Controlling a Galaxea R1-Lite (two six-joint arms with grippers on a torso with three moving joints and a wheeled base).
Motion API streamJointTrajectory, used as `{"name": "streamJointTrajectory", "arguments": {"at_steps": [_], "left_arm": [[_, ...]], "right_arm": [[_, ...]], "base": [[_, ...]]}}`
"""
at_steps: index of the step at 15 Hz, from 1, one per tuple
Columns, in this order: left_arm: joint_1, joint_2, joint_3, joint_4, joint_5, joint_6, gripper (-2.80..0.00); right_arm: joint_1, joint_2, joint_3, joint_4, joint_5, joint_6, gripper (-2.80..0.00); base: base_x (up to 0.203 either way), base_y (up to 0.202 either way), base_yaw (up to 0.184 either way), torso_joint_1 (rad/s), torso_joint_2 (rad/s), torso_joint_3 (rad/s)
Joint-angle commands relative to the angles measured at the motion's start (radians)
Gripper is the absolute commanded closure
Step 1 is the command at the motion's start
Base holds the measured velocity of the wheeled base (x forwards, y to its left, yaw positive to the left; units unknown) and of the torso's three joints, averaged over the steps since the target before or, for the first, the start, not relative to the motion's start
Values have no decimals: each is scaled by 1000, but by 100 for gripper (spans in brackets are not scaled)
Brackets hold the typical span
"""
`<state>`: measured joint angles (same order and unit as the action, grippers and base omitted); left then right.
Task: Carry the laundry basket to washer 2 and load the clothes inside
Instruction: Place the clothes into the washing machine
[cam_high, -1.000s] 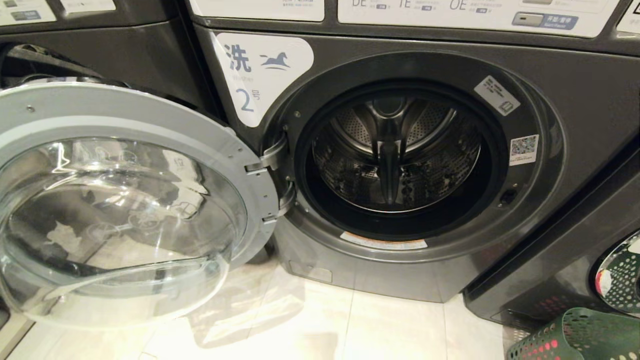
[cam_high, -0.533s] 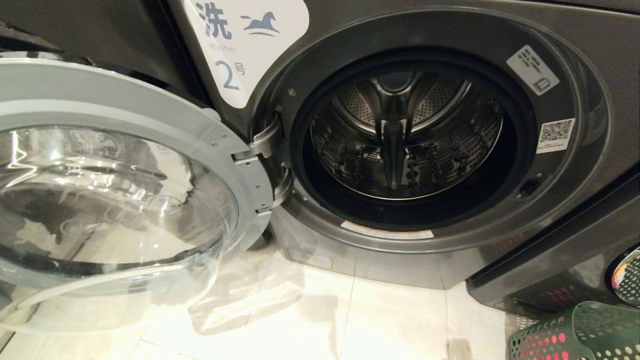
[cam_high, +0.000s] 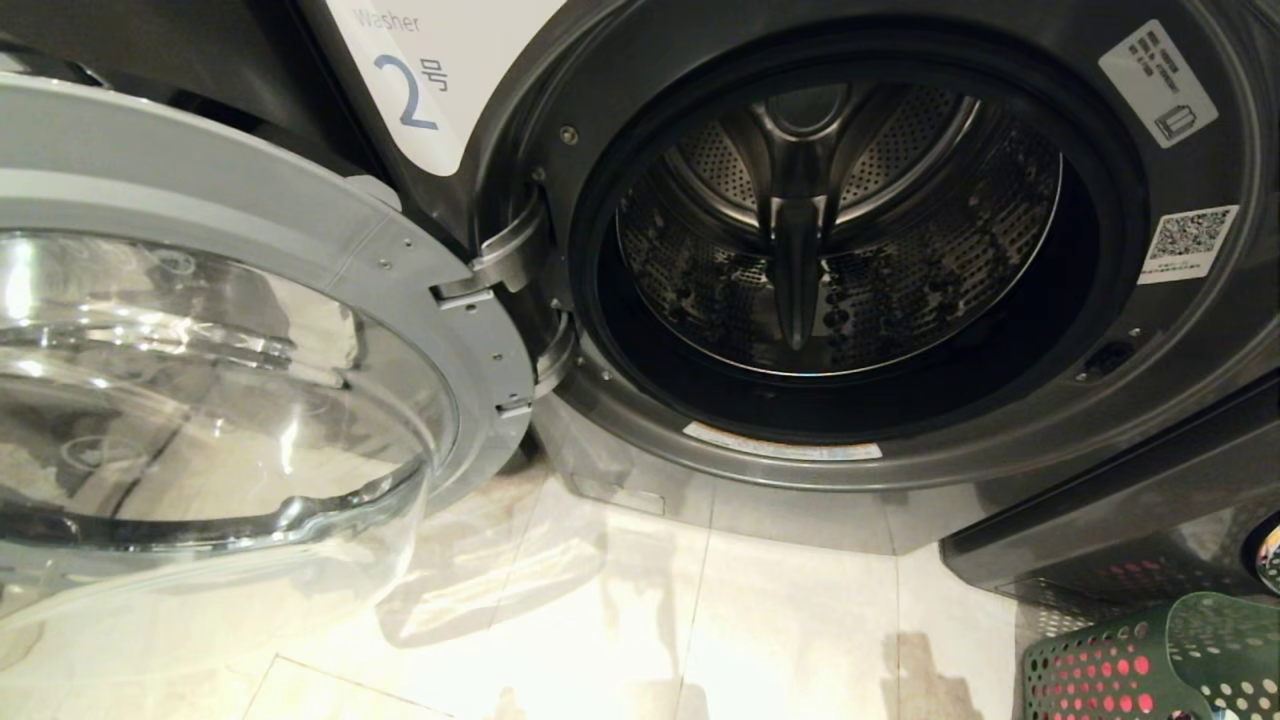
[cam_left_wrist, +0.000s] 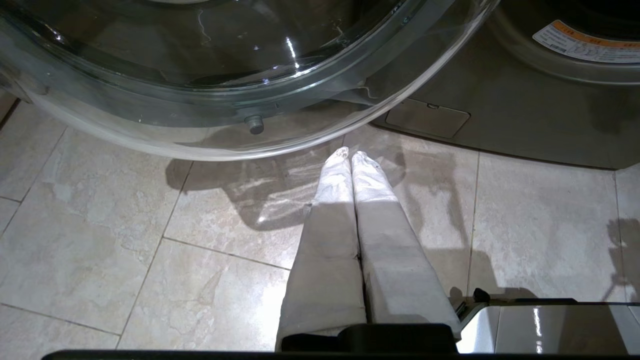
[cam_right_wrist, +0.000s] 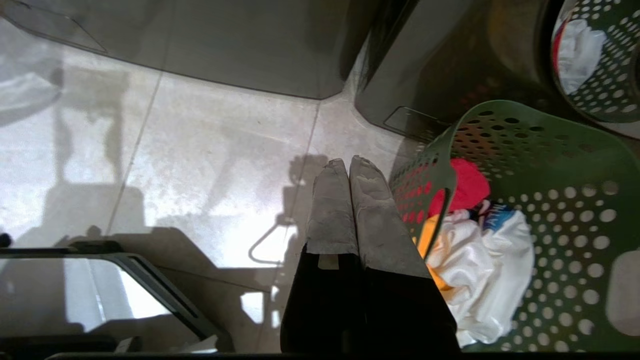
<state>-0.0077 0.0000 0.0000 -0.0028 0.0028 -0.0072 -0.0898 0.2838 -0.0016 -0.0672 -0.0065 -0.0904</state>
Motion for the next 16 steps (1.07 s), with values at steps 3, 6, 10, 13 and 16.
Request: {"name": "streamJointTrajectory", "arguments": {"at_steps": [3, 6, 10, 13, 16], "left_arm": [[0, 2, 2, 0, 0, 0, 0], [0, 2, 2, 0, 2, 0, 0], [0, 2, 2, 0, 2, 0, 0], [0, 2, 2, 0, 0, 0, 0], [0, 2, 2, 0, 0, 0, 0]], "right_arm": [[-5, 98, -291, 151, -64, -14, 0], [-7, 352, -440, 379, -166, 143, 0], [-10, 690, -440, 472, -309, 309, 0], [-32, 893, -436, 469, -337, 429, 0], [-109, 1084, -447, 410, -323, 507, 0]], "base": [[0, 0, 0, 0, 0, 0], [0, 0, 0, 0, 0, 0], [0, 0, 0, 0, 0, 0], [0, 0, 0, 0, 0, 0], [0, 0, 0, 0, 0, 0]]}}
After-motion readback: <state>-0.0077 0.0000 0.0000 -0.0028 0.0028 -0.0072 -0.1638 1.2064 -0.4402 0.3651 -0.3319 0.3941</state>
